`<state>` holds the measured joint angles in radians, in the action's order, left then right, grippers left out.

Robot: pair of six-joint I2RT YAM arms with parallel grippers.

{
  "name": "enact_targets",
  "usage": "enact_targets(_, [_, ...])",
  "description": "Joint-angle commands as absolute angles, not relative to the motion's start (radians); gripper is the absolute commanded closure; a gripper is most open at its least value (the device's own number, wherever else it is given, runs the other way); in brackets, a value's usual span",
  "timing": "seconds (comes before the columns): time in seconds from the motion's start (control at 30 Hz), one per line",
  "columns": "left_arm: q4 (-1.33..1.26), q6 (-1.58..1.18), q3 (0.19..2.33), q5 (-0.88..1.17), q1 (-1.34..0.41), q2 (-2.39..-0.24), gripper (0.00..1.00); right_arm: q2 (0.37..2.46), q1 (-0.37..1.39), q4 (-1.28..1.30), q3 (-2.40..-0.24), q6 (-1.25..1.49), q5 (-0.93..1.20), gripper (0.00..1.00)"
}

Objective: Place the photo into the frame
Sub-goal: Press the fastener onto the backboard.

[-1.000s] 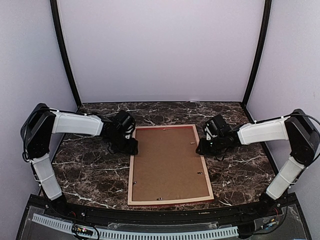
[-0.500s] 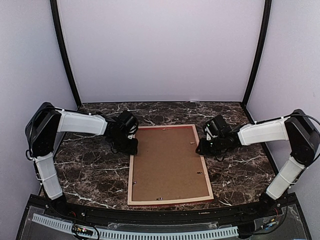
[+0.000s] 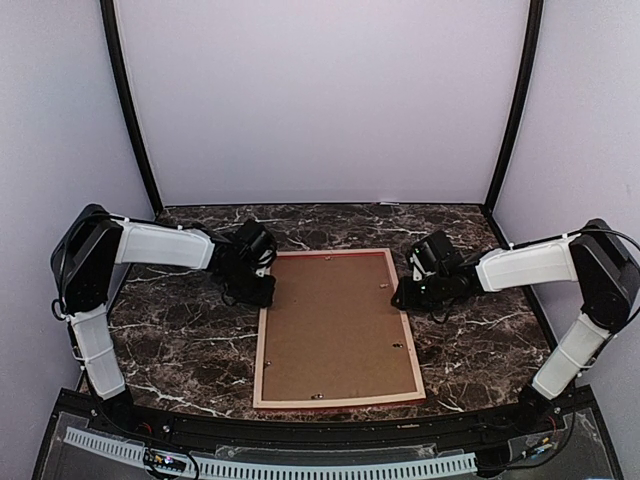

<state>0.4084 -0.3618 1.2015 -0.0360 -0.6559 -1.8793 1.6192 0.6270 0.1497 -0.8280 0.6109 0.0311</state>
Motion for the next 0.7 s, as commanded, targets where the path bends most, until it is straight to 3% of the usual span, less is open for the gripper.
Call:
enact_targets(0.0, [0.371, -0.318, 1.177, -0.039, -0.648, -1.897, 0.79, 1.652, 0.63, 0.198, -0.789, 0.623, 0.078, 0.66])
enact_targets(0.17, [0.317, -0.301, 1.16, -0.031, -0.646, -1.896, 0.82, 1.652, 0.63, 0.194, -0.785, 0.62, 0.081, 0.66])
enact_targets(0.23, [0.316, -0.305, 1.162, -0.031, -0.646, -1.894, 0.77, 1.654, 0.63, 0.193, -0.784, 0.62, 0.081, 0.66])
enact_targets(0.33, [0.324, -0.315, 1.163, -0.031, -0.646, -1.879, 0.58, 1.655, 0.63, 0.191, -0.781, 0.62, 0.084, 0.66])
enact_targets(0.43, [0.332, -0.33, 1.16, -0.024, -0.645, -1.841, 0.46, 1.658, 0.63, 0.189, -0.781, 0.621, 0.085, 0.66])
enact_targets(0.67, [0.369, -0.354, 1.132, -0.004, -0.646, -1.741, 0.35, 1.656, 0.63, 0.184, -0.776, 0.626, 0.086, 0.66])
